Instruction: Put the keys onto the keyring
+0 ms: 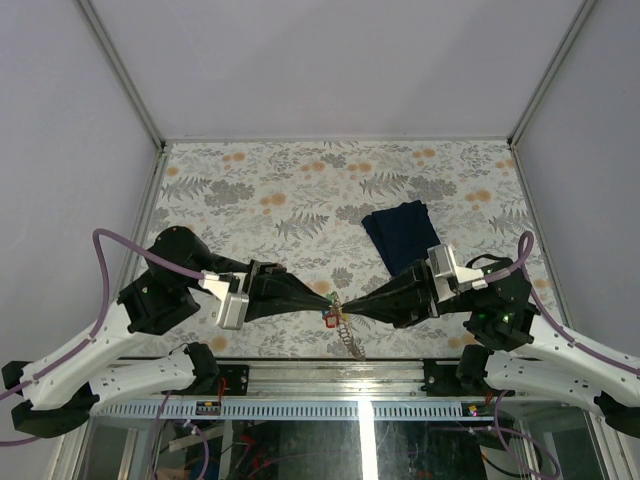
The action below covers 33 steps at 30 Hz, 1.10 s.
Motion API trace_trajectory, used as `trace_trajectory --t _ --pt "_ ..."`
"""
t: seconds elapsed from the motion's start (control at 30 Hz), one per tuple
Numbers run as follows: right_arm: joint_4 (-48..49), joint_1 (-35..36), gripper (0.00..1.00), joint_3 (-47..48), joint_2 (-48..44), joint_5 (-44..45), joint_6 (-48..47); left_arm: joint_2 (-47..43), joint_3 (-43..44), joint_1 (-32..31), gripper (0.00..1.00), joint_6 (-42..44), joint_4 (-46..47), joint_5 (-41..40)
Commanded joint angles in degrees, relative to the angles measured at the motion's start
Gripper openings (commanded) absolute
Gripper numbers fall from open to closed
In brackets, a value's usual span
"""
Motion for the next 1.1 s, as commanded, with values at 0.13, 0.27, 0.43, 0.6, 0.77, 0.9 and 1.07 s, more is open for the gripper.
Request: trace_trajectory --t 0.13,0.27,0.43,0.6,0.77,0.9,1.07 --pt "4.88 0.32 0.00 0.92 -0.53 4.19 1.84 0.17 2.06 -0.07 0.00 -0.86 3.71 2.13" --pt "4.94 0.36 0.00 0.77 -0.52 4.79 2.00 0.20 2.10 -0.05 0.00 -1.04 3.71 2.28" --pt "5.41 0.35 0.00 0.34 -1.07 6.08 1.93 -0.16 1.75 0.00 0.00 -1.01 3.58 2.42" --pt "5.49 0.30 0.00 0.06 -1.70 7.96 1.85 -0.10 1.78 -0.08 0.00 -0.86 3.36 2.77" --pt "5.92 0.28 0.00 -0.56 -2.52 10.37 1.77 -0.20 1.78 -0.05 0.00 -0.83 3.34 3.13" --pt "6.63 0.35 0.00 -0.81 -2.80 10.93 2.24 -0.25 1.65 -0.02 0.00 -0.85 3.01 3.14" --pt "8.13 0.35 0.00 -1.15 -2.94 11.82 3.08 -0.23 1.39 -0.03 0.00 -0.24 2.16 1.87"
